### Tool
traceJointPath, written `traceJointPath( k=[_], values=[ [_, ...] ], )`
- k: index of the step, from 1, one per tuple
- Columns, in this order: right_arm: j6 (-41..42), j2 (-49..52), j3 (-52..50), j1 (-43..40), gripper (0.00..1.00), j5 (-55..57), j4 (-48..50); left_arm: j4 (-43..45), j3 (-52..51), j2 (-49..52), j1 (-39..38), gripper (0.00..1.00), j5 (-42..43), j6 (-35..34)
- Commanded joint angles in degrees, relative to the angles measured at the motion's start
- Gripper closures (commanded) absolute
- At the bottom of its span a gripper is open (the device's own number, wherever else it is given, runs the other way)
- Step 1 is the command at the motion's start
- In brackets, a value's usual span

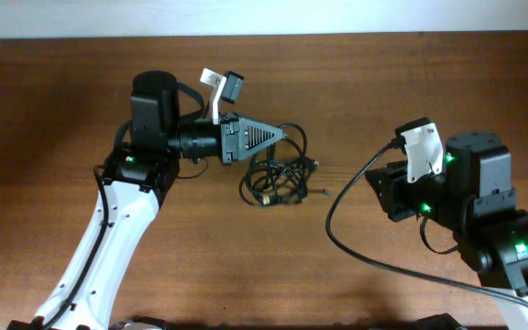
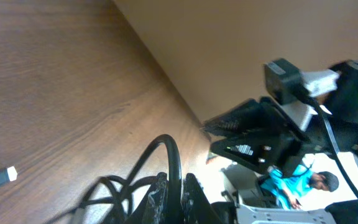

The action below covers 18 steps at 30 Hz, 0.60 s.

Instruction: Untangle cables

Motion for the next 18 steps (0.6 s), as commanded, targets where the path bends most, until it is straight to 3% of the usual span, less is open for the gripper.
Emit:
traceJointPath(
  k=[1,8,12,18],
  values=[
    [-1.9,2.1,0.5,0.0,0.53,-1.9,-1.1,1.6,0.6,0.0,0.3,1.00,4.7,0.7],
    [-16.3,7.1,0.5,0.0,0.53,-21.9,-2.2,9.3,0.6,0.0,0.3,1.00,6.1,-3.4],
    [-19.7,10.2,0.5,0.0,0.53,-27.5,-2.1,11.0,0.6,0.0,0.3,1.00,5.9,-3.7],
    [-22.3,13.4,0.5,0.0,0.53,-31.6,-1.2,19.7,0.6,0.0,0.3,1.00,5.7,-9.5]
  ],
)
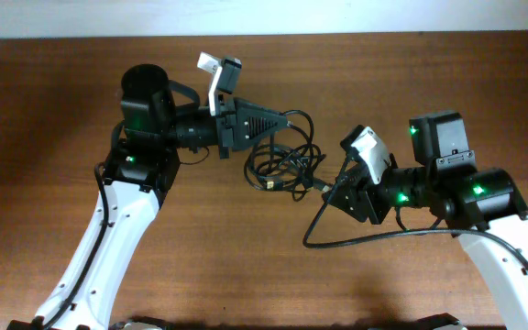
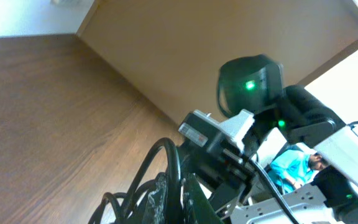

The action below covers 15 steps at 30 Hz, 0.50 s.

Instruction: Untangle cables

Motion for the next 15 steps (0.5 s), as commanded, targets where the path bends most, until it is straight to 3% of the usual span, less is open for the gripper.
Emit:
traceJointPath(
  k=[1,13,15],
  values=[
    [-1.9,1.6,0.4,0.0,0.53,-3.7,1.3,2.6,0.6,-0.1,0.2,1.00,1.2,-3.7],
    [-1.9,6.4,0.4,0.0,0.53,-4.2,6.7,4.8,0.6,-0.1,-4.7,1.00,1.2,-3.9],
    [-1.9,7.4,0.4,0.0,0.60,-4.2,6.8,4.9,0.6,-0.1,-4.7,1.00,1.2,-3.9]
  ],
)
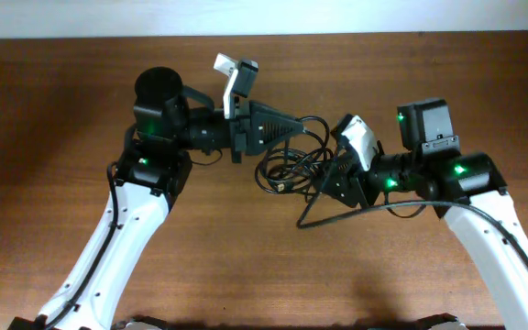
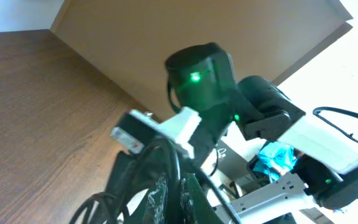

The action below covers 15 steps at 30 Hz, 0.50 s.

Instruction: Untangle cables

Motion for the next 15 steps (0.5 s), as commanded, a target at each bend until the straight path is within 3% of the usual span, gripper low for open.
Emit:
traceJointPath(
  k=[1,5,10,15],
  values=[
    [-0.3,1.5,0.4,0.0,0.66,-1.3,0.3,0.7,0.6,-0.1,-0.4,1.00,1.1,-0.6],
    [-0.3,1.7,0.4,0.0,0.96,-1.3,-0.3,0.7,0.6,-0.1,-0.3,1.00,0.4,-0.6],
    [-0.4,1.3,0.4,0.0,0.96,-1.5,-3.1,0.0,0.6,-0.1,-0.3,1.00,-3.4,-0.6],
    [-0.3,-1.5,0.4,0.0,0.96,-1.6,-4.9,-9.8,0.6,-0.1,0.2,1.00,-12.6,-0.6]
  ],
)
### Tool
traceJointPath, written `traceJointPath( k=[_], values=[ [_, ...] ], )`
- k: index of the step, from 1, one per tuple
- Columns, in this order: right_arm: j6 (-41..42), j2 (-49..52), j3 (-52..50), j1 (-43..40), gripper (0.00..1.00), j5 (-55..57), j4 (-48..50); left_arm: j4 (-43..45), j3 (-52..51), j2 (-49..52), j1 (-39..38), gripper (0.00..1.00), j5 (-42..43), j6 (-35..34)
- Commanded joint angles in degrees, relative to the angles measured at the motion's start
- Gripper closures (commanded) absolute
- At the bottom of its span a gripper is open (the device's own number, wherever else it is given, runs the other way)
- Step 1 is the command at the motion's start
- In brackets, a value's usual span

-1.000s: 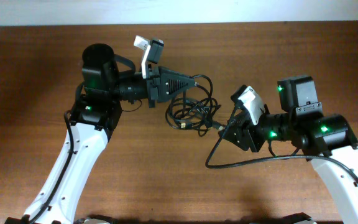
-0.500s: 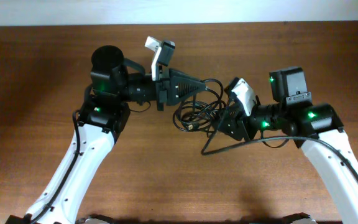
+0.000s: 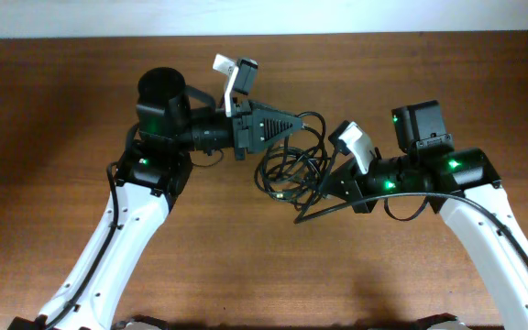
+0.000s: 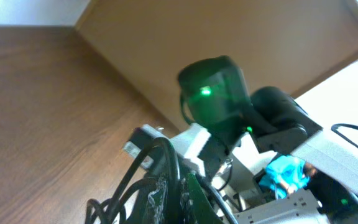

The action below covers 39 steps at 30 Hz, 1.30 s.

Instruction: Untangle cables

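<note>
A tangle of black cables point(image 3: 290, 170) lies on the wooden table between my arms. My left gripper point(image 3: 293, 123) is at the tangle's upper edge and is shut on one black loop, which runs up between its fingers point(image 4: 166, 190) in the left wrist view. From the right, my right gripper point(image 3: 330, 187) reaches the tangle's right side. It appears shut on a longer black cable point(image 3: 306, 213) that bends below it and trails right under the arm. The left wrist view shows the right arm's wrist point(image 4: 215, 102) close ahead.
The brown table point(image 3: 53, 110) spreads wide on all sides of the tangle, with a pale wall along its far edge point(image 3: 264, 18). Both arms' bases sit toward the near edge. A small connector end point(image 3: 284, 194) pokes out under the tangle.
My right gripper has dropped slightly lower against the tangle's right side, and its trailing cable bends lower. The left gripper keeps its grip on the loop, almost unmoved.
At first my left gripper held a loop at the tangle while my right gripper sat far right with the long cable. The right gripper then came in beside the tangle, and the left shifted right with the loop. Both now meet at the tangle.
</note>
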Motion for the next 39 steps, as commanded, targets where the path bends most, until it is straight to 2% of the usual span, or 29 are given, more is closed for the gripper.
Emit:
traceJointPath(
  k=[1,5,11,13,16,17,18,19,20,22,34,39],
  values=[
    [0.0,-3.8,0.4,0.0,0.96,-1.2,-0.4,-7.9,0.5,-0.1,0.8,1.00,-9.5,-0.2],
    [0.2,-8.9,0.4,-0.1,0.96,-0.1,-1.2,-17.5,0.5,-0.1,3.3,1.00,-15.2,-0.3],
    [0.9,-13.3,0.4,-0.1,0.96,6.0,-5.3,-21.1,0.5,-0.1,7.9,1.00,-15.1,-0.3],
    [3.8,-13.9,0.4,-0.1,0.96,10.1,-6.0,-21.7,0.5,-0.1,8.4,1.00,-15.0,-0.3],
    [6.7,-13.9,0.4,0.0,0.95,13.8,-6.1,-20.1,0.5,-0.1,8.4,1.00,-9.2,-0.2],
    [6.7,-13.9,0.4,-0.1,0.75,13.8,-6.1,-18.1,0.5,-0.1,8.4,1.00,-5.9,-0.2],
    [6.7,-13.9,0.4,0.0,0.49,13.7,-6.1,-16.1,0.5,-0.1,8.4,1.00,-3.1,-0.1],
    [6.7,-13.9,0.4,0.0,0.32,13.7,-6.0,-12.8,0.5,-0.1,8.4,1.00,0.9,0.3],
    [6.7,-13.9,0.4,0.0,0.27,13.7,-6.0,-9.2,0.5,-0.1,8.4,1.00,4.7,0.2],
    [6.7,-13.9,0.4,0.0,0.24,13.0,-5.9,-3.1,0.5,-0.1,8.3,1.00,10.5,0.2],
    [6.6,-13.4,0.4,0.0,0.21,12.9,-2.4,-2.3,0.5,-0.1,8.3,1.00,14.3,0.2],
    [6.6,-11.1,0.4,0.0,0.21,12.0,0.2,1.6,0.5,-0.1,8.0,1.00,18.3,0.2]
  ],
)
